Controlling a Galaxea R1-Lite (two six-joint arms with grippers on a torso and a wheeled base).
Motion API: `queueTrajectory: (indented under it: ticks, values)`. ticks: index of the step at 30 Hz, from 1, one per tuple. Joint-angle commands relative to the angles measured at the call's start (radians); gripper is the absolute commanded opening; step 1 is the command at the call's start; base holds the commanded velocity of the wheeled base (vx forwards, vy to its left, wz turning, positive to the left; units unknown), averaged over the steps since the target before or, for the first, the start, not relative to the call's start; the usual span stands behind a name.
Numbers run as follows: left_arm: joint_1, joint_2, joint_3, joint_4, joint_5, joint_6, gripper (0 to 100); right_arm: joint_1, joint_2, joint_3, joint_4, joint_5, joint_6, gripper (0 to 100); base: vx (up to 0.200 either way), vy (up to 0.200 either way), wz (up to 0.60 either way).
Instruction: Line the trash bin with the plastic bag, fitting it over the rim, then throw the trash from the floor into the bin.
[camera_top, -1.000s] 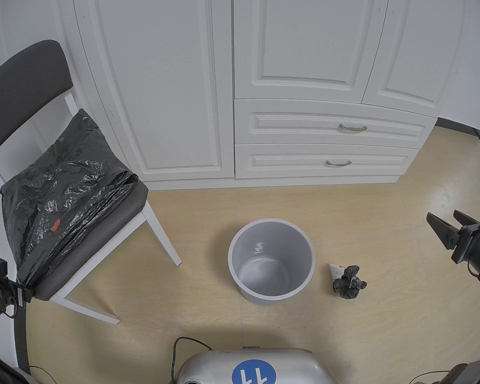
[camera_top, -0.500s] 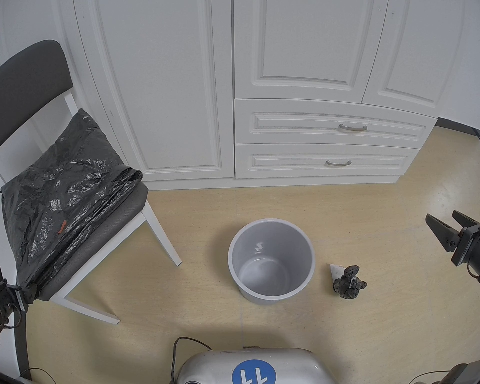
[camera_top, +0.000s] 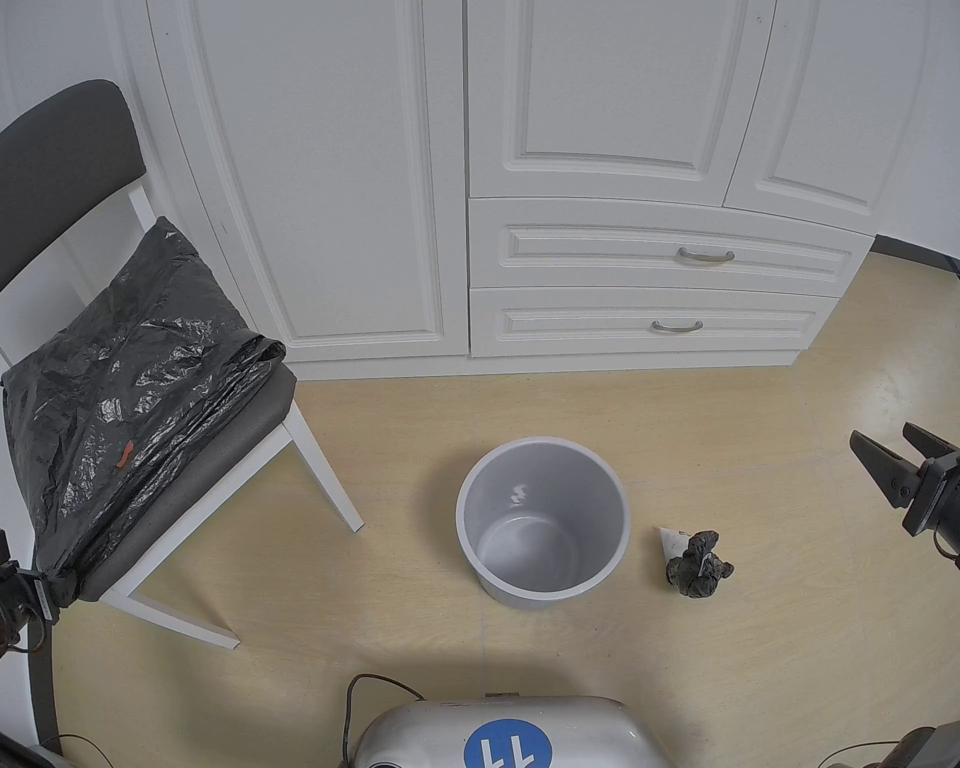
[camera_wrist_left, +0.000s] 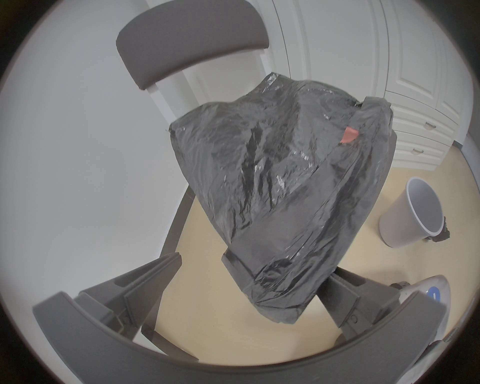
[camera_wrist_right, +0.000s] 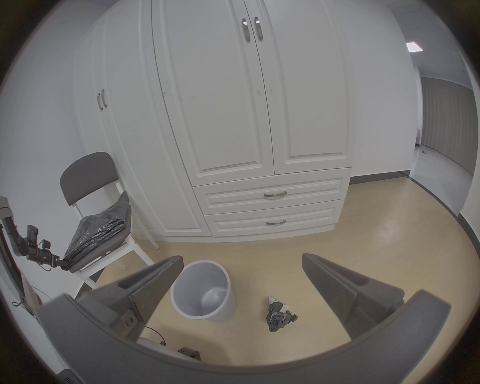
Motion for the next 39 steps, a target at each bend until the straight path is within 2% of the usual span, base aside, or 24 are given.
queueTrajectory:
  ticks: [1, 14, 21, 28, 39]
  values:
    - [0.006, 0.070, 0.003, -0.002, 0.001, 0.001, 100, 0.014, -0.010, 0.001, 0.000, -0.001, 0.000, 100, 0.000, 0.000, 0.00]
    - [0.015, 0.114, 0.003, -0.108, -0.003, -0.018, 100, 0.016, -0.016, 0.000, -0.002, 0.002, 0.002, 100, 0.000, 0.000, 0.00]
    - [0.032, 0.091, 0.046, -0.240, -0.030, -0.136, 100, 0.019, -0.016, 0.001, 0.000, 0.002, 0.003, 100, 0.000, 0.000, 0.00]
    - [0.063, 0.067, 0.135, -0.396, -0.032, -0.188, 100, 0.031, -0.018, 0.005, 0.000, 0.002, 0.003, 100, 0.000, 0.000, 0.00]
    - [0.075, 0.177, 0.077, -0.413, -0.032, -0.185, 100, 0.047, -0.016, 0.009, 0.000, 0.004, 0.006, 100, 0.000, 0.000, 0.00]
